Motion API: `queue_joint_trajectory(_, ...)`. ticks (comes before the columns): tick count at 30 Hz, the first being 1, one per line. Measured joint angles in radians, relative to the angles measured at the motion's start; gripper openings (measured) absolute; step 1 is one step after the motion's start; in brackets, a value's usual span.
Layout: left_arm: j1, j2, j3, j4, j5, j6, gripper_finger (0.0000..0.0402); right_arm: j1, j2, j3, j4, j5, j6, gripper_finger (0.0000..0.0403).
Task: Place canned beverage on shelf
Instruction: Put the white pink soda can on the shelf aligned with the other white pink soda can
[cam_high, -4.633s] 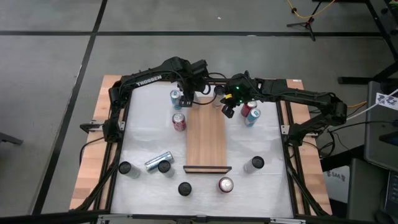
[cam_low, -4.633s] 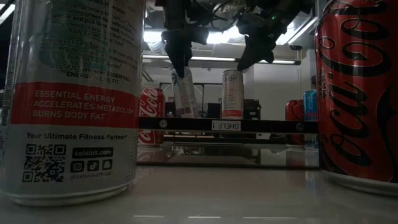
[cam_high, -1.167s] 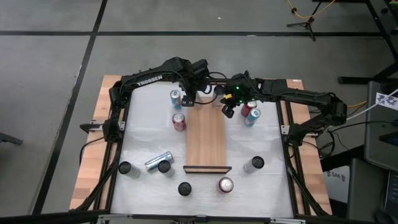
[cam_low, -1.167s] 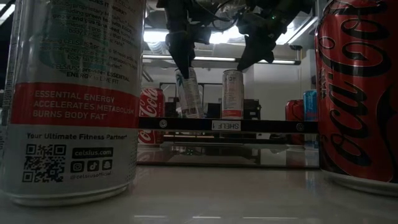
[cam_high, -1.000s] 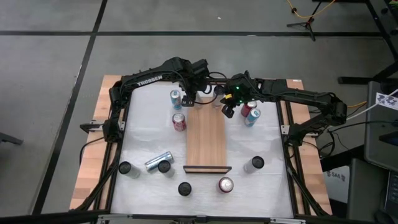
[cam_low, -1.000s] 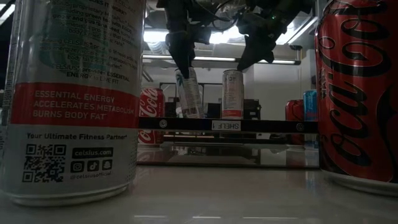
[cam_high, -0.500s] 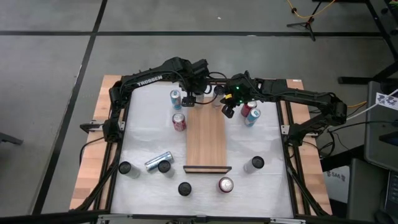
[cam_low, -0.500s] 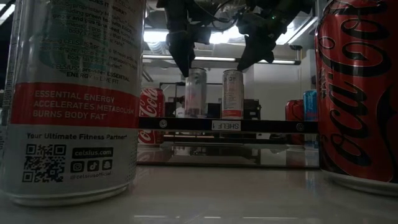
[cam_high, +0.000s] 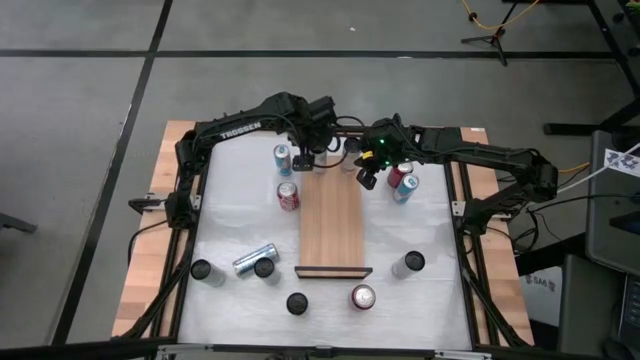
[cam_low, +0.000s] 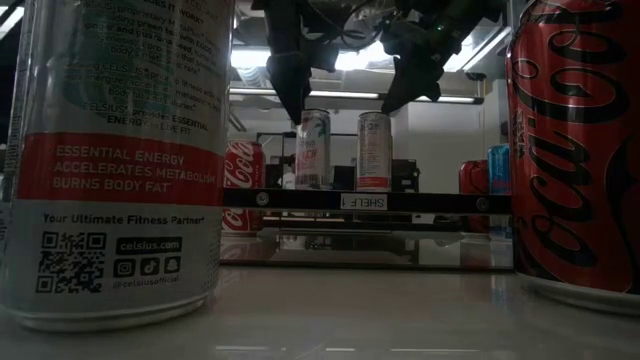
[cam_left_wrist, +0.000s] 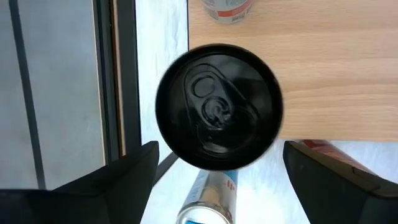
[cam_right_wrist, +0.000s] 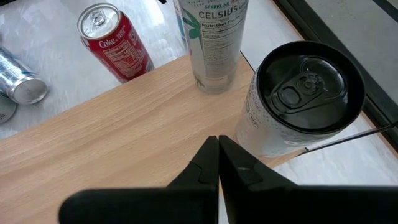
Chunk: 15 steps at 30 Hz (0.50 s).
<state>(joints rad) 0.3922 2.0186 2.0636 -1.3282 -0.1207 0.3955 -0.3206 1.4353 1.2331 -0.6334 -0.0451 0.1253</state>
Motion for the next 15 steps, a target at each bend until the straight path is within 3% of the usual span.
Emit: queue_joint_trajectory(15,-0.048,-0.001,0.0,-0.004,-0.103,-0.107,0.0334,0.0,0.0,0.0,0.0,0.0,0.0,0.0001)
